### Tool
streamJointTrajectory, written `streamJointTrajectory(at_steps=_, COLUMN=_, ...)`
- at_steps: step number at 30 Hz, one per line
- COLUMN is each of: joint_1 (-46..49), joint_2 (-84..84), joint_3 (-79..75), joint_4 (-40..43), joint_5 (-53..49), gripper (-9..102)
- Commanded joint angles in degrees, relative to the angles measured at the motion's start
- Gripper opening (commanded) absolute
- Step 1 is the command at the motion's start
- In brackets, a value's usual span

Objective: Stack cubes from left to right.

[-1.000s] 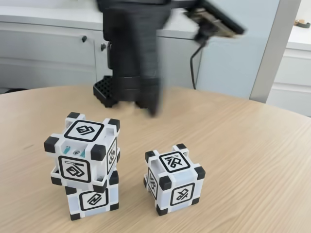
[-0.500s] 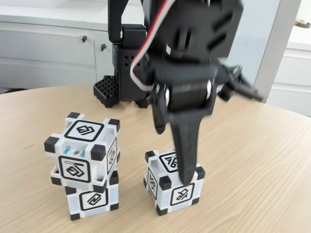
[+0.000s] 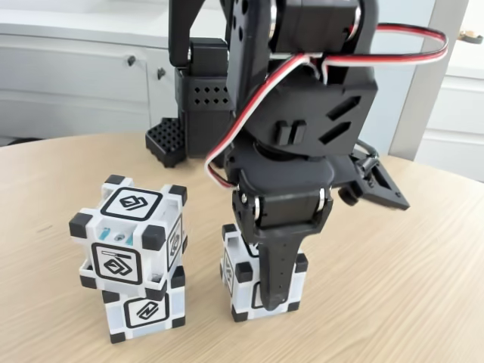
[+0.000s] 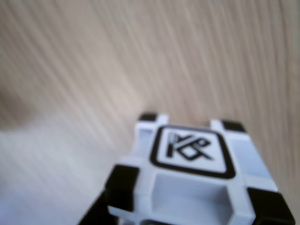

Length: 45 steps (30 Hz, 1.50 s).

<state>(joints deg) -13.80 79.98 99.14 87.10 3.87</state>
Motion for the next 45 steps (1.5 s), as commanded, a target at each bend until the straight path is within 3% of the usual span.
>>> streamJointTrajectory(at_steps=1, joint_1=0.26, joint_2=12.22, joint_3=-1.93, joint_4=-0.53, joint_5=-0.79, gripper=0)
streamJointTrajectory(at_steps=8, joint_1=0.26, joint_2=36.74, joint_3=-2.02, joint_4=-0.53, joint_5=-6.06, gripper=0)
streamJointTrajectory(at_steps=13, joint_1=4.39, joint_2=42.8, joint_3=-1.23, joint_4=-0.35, joint_5=-10.11, gripper=0)
streamJointTrajectory(at_steps=18, joint_1=14.24, joint_2=42.63, joint_3=-1.58, joint_4=-0.35, joint_5=-15.03, gripper=0)
streamJointTrajectory(at_steps=25, joint_1=20.3, joint_2=39.64, joint_3=-2.2, joint_4=2.46, joint_5=-18.81, gripper=0)
streamJointTrajectory(at_steps=36, joint_1=23.2, joint_2=25.58, joint_3=-17.4, joint_4=12.66, joint_5=-16.61, gripper=0)
streamJointTrajectory(at_steps=45, joint_1=23.2, joint_2=18.9, joint_3=-17.93, joint_4=16.87, joint_5=-17.49, gripper=0)
